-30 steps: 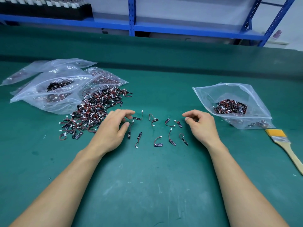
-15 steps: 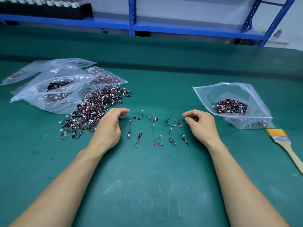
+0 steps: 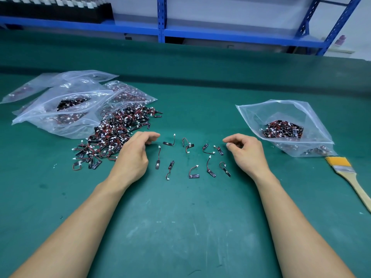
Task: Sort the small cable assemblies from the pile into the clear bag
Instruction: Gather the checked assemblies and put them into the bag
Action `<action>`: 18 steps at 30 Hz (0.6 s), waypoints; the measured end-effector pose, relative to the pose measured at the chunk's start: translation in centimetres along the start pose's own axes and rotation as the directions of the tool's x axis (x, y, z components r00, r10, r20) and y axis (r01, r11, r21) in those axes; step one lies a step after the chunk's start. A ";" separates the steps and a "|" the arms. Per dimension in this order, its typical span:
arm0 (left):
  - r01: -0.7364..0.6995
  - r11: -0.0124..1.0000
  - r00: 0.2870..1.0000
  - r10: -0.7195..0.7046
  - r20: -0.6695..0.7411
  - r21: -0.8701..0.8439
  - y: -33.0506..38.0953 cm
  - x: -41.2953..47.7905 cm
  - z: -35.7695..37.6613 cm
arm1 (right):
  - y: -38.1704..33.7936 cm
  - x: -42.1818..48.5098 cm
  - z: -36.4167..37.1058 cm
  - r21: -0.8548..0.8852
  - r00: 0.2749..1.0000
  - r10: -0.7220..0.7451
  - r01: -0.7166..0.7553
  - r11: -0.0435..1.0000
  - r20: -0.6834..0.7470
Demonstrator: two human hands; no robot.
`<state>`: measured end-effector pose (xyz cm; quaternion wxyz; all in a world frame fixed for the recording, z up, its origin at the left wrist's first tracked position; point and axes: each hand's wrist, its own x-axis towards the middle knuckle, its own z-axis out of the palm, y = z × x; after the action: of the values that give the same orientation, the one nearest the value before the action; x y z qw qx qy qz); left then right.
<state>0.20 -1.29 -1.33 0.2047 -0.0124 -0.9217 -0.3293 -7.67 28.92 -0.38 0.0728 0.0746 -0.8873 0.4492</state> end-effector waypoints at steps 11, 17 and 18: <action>-0.036 0.999 0.998 0.038 0.047 -0.041 0.2 0.0 -0.2 | 0.1 0.1 -0.1 -0.036 0.999 0.036 -0.036 0.999 -0.003; -0.001 0.995 0.997 0.008 0.079 -0.099 0.5 -0.1 -0.3 | 0.3 0.1 -0.2 -0.064 0.996 0.089 -0.089 0.994 -0.006; 0.003 0.995 0.997 0.005 0.083 -0.095 0.5 -0.1 -0.3 | 0.2 0.1 -0.2 -0.066 0.996 0.091 -0.091 0.994 -0.006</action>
<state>0.50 -1.07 -0.92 0.1653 -0.0363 -0.9127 -0.3718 -7.81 29.21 -0.44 0.0563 0.0311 -0.9040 0.4227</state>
